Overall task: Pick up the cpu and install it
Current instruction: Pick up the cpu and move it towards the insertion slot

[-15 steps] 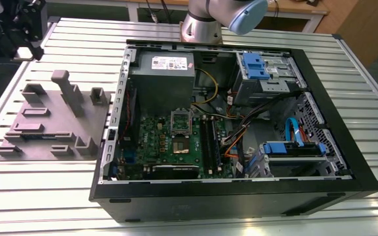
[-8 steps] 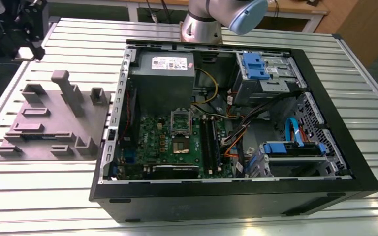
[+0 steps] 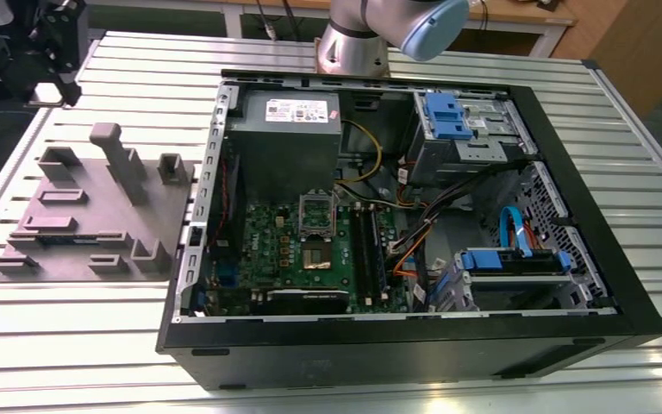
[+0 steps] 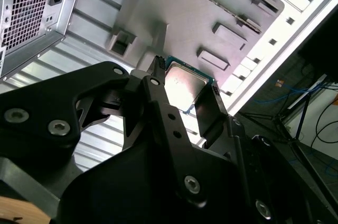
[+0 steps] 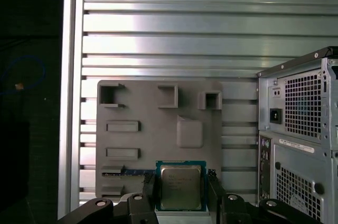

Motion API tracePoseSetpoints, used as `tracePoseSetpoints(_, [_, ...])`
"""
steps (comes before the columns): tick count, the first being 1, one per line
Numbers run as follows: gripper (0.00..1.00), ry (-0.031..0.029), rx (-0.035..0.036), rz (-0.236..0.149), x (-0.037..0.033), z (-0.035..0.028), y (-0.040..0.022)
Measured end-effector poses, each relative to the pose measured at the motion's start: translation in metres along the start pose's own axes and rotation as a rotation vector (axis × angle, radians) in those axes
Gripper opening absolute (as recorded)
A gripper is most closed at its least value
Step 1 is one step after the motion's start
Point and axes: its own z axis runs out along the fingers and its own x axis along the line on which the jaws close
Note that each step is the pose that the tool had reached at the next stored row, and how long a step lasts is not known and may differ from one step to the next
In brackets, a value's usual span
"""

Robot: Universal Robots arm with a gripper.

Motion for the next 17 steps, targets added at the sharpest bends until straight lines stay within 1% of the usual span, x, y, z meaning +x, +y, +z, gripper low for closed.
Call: tracePoseSetpoints(17, [0.47,0.0001,0.0000,0.000,-0.0043,0.0000,0.0000])
